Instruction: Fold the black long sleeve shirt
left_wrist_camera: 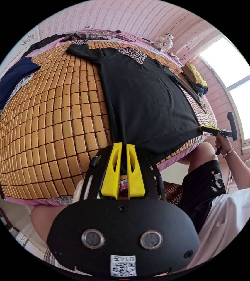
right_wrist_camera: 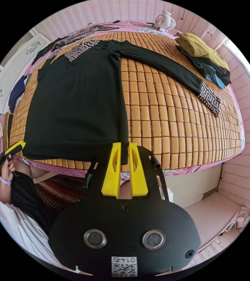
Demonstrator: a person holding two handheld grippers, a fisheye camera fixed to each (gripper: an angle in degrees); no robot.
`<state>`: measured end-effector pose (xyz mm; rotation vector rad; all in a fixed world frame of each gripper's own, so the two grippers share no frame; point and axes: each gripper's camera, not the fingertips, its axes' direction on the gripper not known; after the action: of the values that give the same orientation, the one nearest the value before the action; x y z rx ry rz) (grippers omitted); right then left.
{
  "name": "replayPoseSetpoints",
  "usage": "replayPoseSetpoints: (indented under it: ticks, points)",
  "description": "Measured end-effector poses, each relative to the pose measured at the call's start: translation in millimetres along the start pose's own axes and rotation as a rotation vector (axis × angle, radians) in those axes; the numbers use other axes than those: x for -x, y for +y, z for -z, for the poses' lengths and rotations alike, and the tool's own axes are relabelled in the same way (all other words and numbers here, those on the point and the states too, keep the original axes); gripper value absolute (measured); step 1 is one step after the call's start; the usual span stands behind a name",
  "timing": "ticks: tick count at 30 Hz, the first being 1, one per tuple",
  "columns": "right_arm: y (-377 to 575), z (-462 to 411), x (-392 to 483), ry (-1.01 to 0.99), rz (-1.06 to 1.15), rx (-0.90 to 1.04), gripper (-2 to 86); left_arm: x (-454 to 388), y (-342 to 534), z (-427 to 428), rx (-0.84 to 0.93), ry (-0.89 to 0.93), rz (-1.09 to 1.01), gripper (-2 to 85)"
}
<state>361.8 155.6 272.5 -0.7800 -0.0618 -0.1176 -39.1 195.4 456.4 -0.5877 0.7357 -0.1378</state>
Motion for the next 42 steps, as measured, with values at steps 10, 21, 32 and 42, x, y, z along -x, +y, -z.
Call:
replayPoseSetpoints:
  ticks: [10,21,32,42]
  points:
    - [-138,36,89,0.166,0.264,-0.093,5.7,31,20,56,-0.182,0.097,-0.014,4.9]
    - [-385,22,415,-0.220,0.611,-0.312,6.0,66,41,51,-0.081,0.164,-0.090,0.9]
    - [-469,-58,480,-0.099,0.331,-0.326,0.8,72,64,79,-0.109,0.135,-0.148,-0.8]
    - [-428,62,381,-0.837,0.979,-0.367,0.3,95,78,130,-0.277,0.299,-0.104,0.6]
